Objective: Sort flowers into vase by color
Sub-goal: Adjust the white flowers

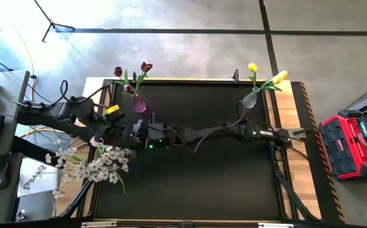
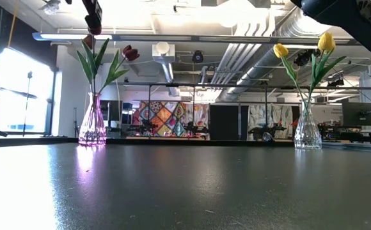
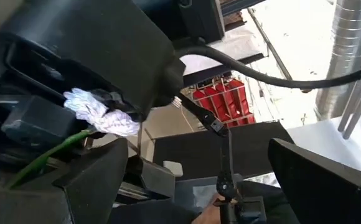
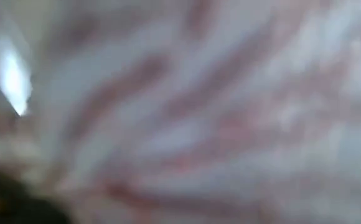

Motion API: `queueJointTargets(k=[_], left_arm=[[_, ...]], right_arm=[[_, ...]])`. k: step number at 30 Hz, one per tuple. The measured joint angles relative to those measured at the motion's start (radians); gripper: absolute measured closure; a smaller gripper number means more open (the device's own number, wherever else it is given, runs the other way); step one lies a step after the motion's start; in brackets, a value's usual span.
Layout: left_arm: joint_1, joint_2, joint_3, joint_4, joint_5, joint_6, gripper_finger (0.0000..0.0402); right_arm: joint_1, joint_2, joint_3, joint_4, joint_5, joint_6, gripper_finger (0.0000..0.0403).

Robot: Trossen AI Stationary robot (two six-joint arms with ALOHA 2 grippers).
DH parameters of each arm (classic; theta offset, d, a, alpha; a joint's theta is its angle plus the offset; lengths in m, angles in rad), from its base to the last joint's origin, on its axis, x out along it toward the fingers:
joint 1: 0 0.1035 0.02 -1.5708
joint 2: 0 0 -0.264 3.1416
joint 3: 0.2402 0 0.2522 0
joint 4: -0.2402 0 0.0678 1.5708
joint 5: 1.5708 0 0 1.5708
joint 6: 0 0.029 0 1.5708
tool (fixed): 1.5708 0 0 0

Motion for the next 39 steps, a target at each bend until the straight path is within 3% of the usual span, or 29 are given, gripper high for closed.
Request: queueJointTargets(k=[11, 15, 25, 31, 35, 39], left_arm=[[-0.001, -0.027, 0.001, -0.011, -0.138, -0.058, 0.0025], [0.004, -0.037, -0.002, -0.049, -0.223, -0.014, 0.0025], [0.04, -0.134, -0.002, -0.079, -0.177, 0.126, 0.0025], [0.041, -0.181, -0.002, -0.057, -0.111, 0.295, 0.0025], [0.04, -0.194, 0.0, -0.054, -0.028, 0.591, 0.0025], [0.04, -0.197, 0.0, -0.047, -0.05, 0.68, 0.0025]], right_arm=[[0.025, 0.0, 0.0, 0.053, -0.05, -0.067, 0.0403], [0.044, -0.002, 0.001, 0.064, -0.119, -0.072, 0.0403], [0.035, -0.005, 0.002, 0.037, -0.052, -0.048, 0.0403], [0.023, -0.005, 0.002, 0.04, -0.018, -0.011, 0.0391], [0.018, -0.007, 0.002, 0.041, 0.003, 0.011, 0.0353], [0.018, -0.036, 0.001, -0.015, 0.075, 0.024, 0.0304]])
